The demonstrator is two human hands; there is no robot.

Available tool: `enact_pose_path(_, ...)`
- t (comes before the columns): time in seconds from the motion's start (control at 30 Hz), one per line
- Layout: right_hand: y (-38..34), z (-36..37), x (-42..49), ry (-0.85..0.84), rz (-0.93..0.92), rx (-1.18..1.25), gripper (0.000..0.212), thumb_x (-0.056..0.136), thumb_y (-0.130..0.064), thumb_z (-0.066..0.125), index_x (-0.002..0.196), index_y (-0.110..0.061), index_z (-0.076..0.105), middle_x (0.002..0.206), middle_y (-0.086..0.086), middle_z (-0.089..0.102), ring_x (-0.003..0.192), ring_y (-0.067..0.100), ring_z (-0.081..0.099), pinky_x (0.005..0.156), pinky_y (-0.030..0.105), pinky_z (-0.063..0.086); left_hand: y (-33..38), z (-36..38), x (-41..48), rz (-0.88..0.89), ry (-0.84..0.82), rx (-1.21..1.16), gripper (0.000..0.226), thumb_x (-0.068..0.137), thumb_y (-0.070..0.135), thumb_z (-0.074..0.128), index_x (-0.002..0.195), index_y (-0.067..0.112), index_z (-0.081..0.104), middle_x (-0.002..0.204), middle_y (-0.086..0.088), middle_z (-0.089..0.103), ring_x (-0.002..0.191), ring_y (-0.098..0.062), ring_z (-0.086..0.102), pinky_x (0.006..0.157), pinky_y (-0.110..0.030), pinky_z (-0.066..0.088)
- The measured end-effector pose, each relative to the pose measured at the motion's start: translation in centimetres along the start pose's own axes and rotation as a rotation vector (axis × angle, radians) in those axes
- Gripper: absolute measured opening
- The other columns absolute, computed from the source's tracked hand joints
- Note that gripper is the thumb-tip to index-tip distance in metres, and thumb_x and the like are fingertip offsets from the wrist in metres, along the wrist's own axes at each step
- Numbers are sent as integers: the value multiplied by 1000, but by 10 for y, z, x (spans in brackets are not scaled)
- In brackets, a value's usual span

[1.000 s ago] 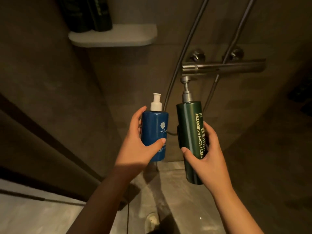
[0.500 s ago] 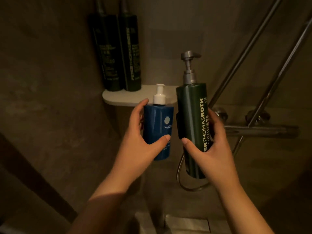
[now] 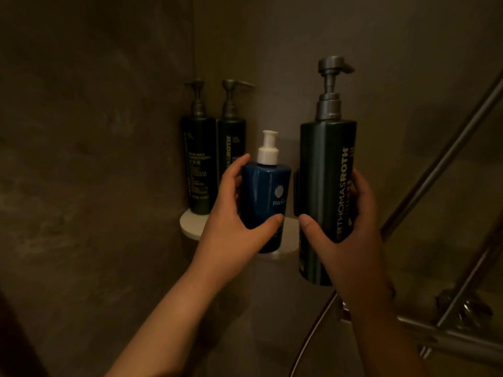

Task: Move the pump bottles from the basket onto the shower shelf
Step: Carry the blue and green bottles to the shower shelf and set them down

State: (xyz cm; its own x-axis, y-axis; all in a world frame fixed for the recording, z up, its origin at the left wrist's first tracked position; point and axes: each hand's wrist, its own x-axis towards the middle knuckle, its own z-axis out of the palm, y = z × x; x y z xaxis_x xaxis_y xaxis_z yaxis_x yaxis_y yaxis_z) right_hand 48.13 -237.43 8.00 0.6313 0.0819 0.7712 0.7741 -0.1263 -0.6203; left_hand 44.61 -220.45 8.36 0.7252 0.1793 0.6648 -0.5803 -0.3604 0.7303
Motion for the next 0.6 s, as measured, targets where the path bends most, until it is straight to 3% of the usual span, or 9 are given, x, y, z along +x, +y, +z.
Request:
enact_pose_path(0.17,16,11,18,-15,-28,64,88,73,-22,77,129,-59,21,112,-56,38,102,-29,43,69,-9,33,-7,13,14,-1,68,35,87,73,22,76,135,53,24,113,54,36,112,24,39,77,5,34)
enact_pose_path(0.37,36,18,29,-11,46,121,87,70,-35,74,132,-61,19,116,-51,39,107,-23,45,72,-3,40,-20,21,24,-27,129,75,87,72,27,76,131,61,21,120,50,35,114,21,40,79,1,39)
enact_pose_path(0.47,47,21,30,-17,82,106,88,69,-40,73,134,-60,17,126,-39,39,113,-15,45,83,11,43,-28,26,24,-41,151,104,89,73,23,76,131,61,20,128,40,35,118,17,39,89,-9,40)
enact_pose_path(0.53,55,24,29,-25,104,95,90,71,-38,74,138,-55,17,136,-22,41,120,-3,46,92,27,46,-34,29,25,-49,153,106,89,74,21,76,131,62,20,128,39,36,118,16,41,89,-8,39)
enact_pose_path(0.6,60,27,27,-17,114,83,90,71,-38,73,139,-55,15,140,-16,40,123,4,46,95,32,45,-40,32,25,-60,152,117,89,74,21,76,131,62,20,130,37,35,120,13,41,93,-11,38)
